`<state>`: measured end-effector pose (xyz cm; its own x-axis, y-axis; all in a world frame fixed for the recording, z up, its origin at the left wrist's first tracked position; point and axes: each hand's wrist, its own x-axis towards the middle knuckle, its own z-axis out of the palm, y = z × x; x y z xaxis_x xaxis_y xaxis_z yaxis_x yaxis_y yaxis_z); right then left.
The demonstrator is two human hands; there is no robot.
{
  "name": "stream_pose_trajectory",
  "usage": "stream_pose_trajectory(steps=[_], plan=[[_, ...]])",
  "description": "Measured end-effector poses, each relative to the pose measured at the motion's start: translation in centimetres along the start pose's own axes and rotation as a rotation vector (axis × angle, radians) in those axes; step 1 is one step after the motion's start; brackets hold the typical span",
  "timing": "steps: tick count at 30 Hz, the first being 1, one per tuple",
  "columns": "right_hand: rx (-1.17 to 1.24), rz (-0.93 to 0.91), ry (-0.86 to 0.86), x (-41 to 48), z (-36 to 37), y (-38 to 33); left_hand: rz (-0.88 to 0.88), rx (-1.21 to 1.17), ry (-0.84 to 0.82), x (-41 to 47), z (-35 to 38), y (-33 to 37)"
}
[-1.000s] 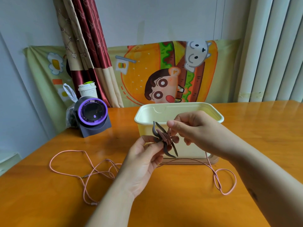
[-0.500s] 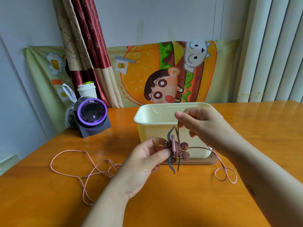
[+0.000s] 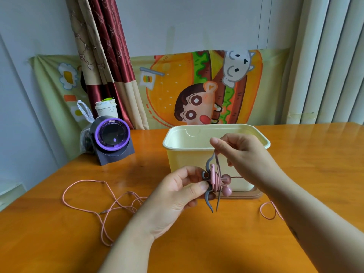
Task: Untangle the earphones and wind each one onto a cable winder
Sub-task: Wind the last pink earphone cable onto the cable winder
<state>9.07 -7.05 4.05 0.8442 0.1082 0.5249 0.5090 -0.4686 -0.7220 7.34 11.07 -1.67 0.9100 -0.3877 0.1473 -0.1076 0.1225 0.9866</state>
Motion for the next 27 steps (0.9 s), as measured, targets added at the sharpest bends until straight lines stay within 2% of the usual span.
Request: stream_pose_trajectory(steps=[4, 7, 15, 21, 27], plan=[[0.093, 0.147, -0.134, 0.1, 0.8, 1.2, 0.040, -0.131, 0.013, -0.1, 0.1, 0.3], [0.107, 0.201, -0.208, -0.1, 1.2, 1.9, 0.067, -0.287, 0.120, -0.1, 0.4, 1.1], [-0.090, 0.071, -0.457, -1.1, 2.6, 0.8, 0.053, -0.551, 0.414, 0.5, 0.8, 1.1], [-0.256, 0.002, -0.549, -1.3, 2.5, -0.1, 0.053, -0.544, 0.486, 0.6, 1.0, 0.7], [-0.380, -0.010, -0.593, -1.5, 1.3, -1.4, 0.063, -0.358, 0.510, 0.4, 0.8, 0.7]])
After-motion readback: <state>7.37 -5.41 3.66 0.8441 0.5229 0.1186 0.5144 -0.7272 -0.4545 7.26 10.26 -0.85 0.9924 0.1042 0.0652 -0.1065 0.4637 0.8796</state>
